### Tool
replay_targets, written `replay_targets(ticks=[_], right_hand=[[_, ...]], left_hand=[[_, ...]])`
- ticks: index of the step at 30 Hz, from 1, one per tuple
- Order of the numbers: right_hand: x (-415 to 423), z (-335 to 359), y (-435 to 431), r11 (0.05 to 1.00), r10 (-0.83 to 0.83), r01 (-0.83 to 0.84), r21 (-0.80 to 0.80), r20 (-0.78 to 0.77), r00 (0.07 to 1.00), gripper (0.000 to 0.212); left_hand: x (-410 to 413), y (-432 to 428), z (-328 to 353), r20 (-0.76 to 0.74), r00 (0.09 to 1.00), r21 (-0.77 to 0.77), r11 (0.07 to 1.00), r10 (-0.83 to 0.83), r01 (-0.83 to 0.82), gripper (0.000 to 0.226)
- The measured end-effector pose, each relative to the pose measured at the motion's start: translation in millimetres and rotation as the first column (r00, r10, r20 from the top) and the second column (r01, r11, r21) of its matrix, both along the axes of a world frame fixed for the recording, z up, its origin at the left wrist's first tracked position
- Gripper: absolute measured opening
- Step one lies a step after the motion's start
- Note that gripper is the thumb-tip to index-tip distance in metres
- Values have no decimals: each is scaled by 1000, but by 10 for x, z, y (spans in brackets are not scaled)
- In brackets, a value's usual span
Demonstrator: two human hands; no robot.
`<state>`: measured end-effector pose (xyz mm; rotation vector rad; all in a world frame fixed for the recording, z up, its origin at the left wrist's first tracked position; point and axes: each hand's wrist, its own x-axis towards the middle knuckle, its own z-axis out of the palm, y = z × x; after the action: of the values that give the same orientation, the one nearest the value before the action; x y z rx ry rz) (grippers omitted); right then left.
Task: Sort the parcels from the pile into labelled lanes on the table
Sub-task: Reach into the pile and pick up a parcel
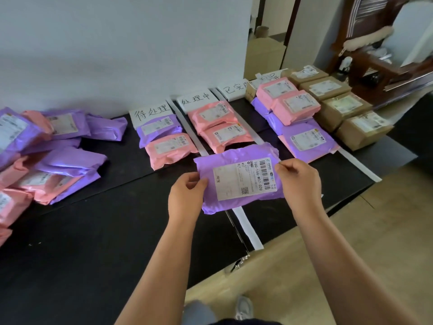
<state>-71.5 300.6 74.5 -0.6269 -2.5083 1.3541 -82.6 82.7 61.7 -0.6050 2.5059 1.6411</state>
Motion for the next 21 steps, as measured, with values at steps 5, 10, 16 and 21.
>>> replay_targets(ticks=[5,10,16,21], right_hand=[[-174,-253,179,999,30,-28,-22,93,995,16],[-474,-385,171,999,37,-33,-30,151,988,18],[-901,-455,144,996,73,-79,31,162,984,7],[-1279,-740,237,992,39,-70,102,272,962,33]], left_hand=[[-32,216,-161,81,996,-2,999,-36,36,33],[-323,253,-230,87,995,-27,998,-48,50,35],[-823,276,-307,123,992,27,1000,7,-10,27],[-1177,388,-395,158,986,58,998,-43,34,23]])
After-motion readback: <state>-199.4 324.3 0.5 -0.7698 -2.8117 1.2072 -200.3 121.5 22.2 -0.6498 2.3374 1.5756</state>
